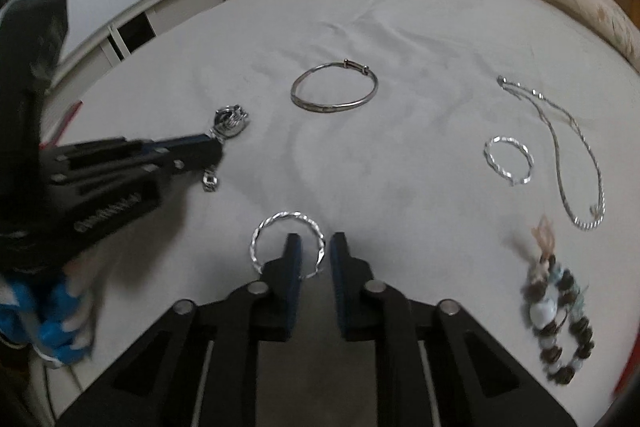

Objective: Organize jewelry
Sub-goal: 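Grasp the silver watch with the left tool while the right tool grasps the twisted silver bangle, then carry the watch and twisted bangle into the red box and open both tools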

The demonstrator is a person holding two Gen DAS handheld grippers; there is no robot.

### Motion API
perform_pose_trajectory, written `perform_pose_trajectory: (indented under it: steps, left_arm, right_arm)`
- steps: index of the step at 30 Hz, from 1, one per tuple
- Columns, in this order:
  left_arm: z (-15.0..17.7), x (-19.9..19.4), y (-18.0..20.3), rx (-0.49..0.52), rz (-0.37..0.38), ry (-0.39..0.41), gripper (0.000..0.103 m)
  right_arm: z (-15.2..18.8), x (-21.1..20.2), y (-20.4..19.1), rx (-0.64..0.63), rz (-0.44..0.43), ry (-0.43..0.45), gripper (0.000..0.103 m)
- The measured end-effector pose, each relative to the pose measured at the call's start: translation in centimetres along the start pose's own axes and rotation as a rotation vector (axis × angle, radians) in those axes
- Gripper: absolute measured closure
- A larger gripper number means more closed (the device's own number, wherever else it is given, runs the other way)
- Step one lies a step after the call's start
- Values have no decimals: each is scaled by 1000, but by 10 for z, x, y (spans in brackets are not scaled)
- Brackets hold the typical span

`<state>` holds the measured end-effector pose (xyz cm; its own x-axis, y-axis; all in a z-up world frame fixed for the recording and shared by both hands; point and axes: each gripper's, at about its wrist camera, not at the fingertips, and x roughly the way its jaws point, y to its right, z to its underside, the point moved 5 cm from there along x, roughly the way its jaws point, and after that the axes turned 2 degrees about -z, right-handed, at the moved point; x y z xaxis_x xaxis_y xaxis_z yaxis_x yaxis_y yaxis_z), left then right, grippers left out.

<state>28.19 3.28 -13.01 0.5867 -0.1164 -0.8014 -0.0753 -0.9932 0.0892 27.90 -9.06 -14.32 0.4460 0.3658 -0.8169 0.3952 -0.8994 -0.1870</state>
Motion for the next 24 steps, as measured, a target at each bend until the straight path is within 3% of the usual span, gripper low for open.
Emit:
perform_pose_trajectory:
  steps: [6, 16, 24]
  left_arm:
    - [0, -5, 0, -4, 15, 9, 99]
    - [-7, -38, 13, 18, 21, 39, 99]
    - [-20, -69, 69, 90, 54, 71, 99]
  right_arm:
    - [-3, 4, -2, -36, 51, -7, 99]
    - [-9, -51, 2, 17, 37, 84, 100]
    - [4, -115, 41, 98, 98, 156, 100]
